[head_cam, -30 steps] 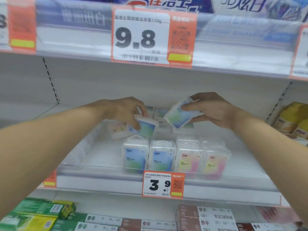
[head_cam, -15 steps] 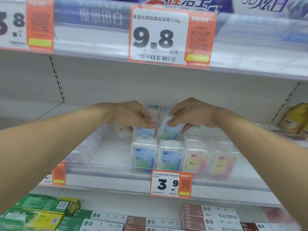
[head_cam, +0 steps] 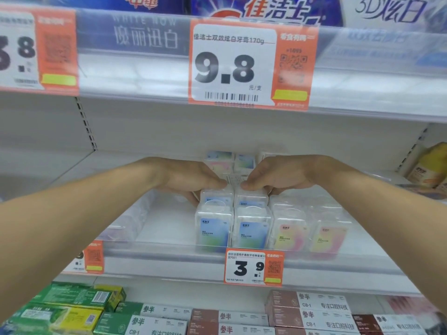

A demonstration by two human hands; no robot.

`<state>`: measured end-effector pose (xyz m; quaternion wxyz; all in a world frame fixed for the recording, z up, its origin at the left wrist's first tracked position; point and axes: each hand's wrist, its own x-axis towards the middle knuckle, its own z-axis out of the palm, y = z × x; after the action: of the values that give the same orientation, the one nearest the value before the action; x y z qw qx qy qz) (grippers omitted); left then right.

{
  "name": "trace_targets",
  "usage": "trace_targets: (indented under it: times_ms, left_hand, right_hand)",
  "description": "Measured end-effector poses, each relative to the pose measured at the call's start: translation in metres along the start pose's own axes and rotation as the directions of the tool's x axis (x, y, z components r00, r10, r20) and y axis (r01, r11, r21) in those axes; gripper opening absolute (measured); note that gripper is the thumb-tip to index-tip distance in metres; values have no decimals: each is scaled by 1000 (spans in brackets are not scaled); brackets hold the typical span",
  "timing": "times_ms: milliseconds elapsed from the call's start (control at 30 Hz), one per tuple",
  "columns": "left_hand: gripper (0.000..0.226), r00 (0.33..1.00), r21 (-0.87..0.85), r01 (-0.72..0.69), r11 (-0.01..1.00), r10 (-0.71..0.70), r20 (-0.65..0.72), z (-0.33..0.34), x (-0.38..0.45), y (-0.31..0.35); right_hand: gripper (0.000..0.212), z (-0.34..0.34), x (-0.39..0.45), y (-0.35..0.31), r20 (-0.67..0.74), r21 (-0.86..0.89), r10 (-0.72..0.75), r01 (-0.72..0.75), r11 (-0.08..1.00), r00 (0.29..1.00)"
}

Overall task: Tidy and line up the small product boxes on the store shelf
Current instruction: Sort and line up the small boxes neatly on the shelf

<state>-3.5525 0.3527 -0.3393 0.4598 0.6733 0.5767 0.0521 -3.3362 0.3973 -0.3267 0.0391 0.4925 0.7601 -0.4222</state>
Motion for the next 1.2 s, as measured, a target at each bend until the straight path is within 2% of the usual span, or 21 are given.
trace_targets:
  times_ms: [233,367,533,667,700,767,833,900,933,1000,1067,1100,1133,1200]
  left_hand:
    - [38,997,-1,-37,999,37,66,5,-7,3]
    - [37,994,-7,-36,999,37,103,4,-12,1]
    - [39,992,-6,-36,999,36,121,5,-13,1]
    - [51,990,16,-39,999,37,138,2,-15,1]
    - [54,996,19,-42,999,40,79,0,-14,-1]
    - [51,987,-1,-48,999,47,-155,-9,-6,-8]
    - [35,924,31,-62,998,69,-376,-20,4,-21]
    - [22,863,208,-4,978,108,-494,-33,13,-34]
    - [20,859,280,54,958,99,-503,-38,16,-39]
    - [49,903,314,183,932,-33,-428,-41,19,-49]
    - [83,936,338,248,908,-135,-326,-38,24,-56]
    - [93,942,381,249,890,-131,-310,-36,27,-59]
    - [96,943,419,234,877,-99,-318,-33,31,-62]
    - [87,937,447,179,877,-14,-349,-30,37,-62]
  right_hand:
    - [45,4,-6,-1,36,-52,5,-4,999,999]
    - [38,6,-10,-4,27,-131,-25,28,991,999]
    - [32,4,-12,-7,50,-154,5,3,988,999]
    - [31,2,-13,-9,123,-130,60,-44,991,991]
    - [37,1,-12,-10,120,-113,63,-49,992,991]
    - [45,-4,-7,-13,-4,-67,40,-40,997,999]
    - [37,-11,4,-19,-176,-70,-9,-3,998,984]
    - [24,-17,22,-24,-296,-197,-61,1,980,953]
    - [24,-19,31,-26,-318,-299,-77,-23,954,945]
    - [45,-18,49,-28,-269,-486,-46,-94,869,962]
    - [74,-12,66,-24,-191,-539,37,-136,831,981]
    - [83,-8,72,-21,-176,-550,57,-147,822,983]
    - [89,-5,78,-17,-176,-573,53,-145,807,983]
    - [92,2,87,-11,-199,-625,19,-141,768,980]
